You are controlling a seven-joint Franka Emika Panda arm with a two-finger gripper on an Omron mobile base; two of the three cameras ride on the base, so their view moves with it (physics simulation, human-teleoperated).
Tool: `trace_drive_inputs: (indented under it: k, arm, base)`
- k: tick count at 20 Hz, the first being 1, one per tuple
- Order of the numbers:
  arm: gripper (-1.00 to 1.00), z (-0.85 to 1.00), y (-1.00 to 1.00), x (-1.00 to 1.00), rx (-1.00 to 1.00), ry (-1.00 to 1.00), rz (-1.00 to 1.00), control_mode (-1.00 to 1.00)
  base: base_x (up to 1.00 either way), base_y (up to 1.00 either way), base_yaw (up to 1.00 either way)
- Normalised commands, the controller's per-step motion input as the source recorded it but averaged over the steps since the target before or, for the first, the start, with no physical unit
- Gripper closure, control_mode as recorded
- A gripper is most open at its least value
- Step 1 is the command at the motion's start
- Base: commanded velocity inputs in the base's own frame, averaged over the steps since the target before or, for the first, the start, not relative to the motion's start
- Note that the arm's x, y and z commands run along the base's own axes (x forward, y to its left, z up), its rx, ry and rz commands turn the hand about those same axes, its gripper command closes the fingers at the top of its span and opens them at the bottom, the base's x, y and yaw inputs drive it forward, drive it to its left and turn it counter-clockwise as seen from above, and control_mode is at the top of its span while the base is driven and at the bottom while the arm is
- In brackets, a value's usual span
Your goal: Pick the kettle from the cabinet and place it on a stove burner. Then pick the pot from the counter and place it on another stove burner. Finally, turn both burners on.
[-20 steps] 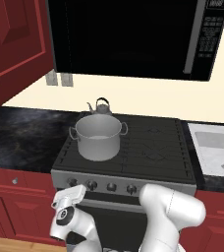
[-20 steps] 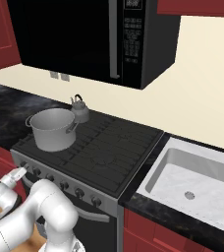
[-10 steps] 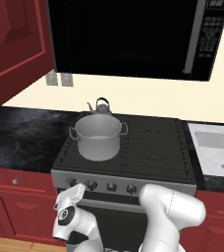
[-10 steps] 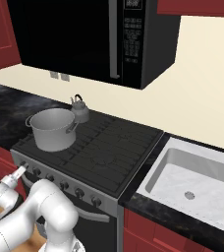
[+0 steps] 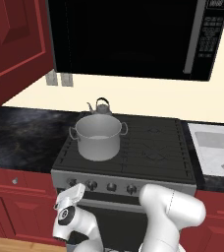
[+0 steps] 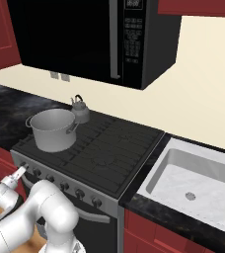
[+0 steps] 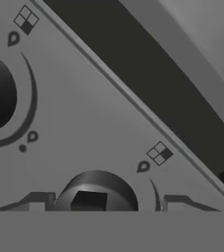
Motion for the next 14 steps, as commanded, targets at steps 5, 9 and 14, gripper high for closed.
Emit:
trace_drive_inputs:
  k: [5,9,14]
  arm:
    - [-1.00,0.00,0.01,-0.02,0.00,0.00,0.00,-1.00]
    - [-1.00,0.00,0.04,-0.05,0.00,-0.01,0.00,-1.00]
    - [-1.00,0.00,0.04,-0.08,0.00,-0.02,0.00,-1.00]
  base:
    - [0.00,0.00,0.00]
    - [0.00,0.00,0.00]
    - [0.00,0.00,0.00]
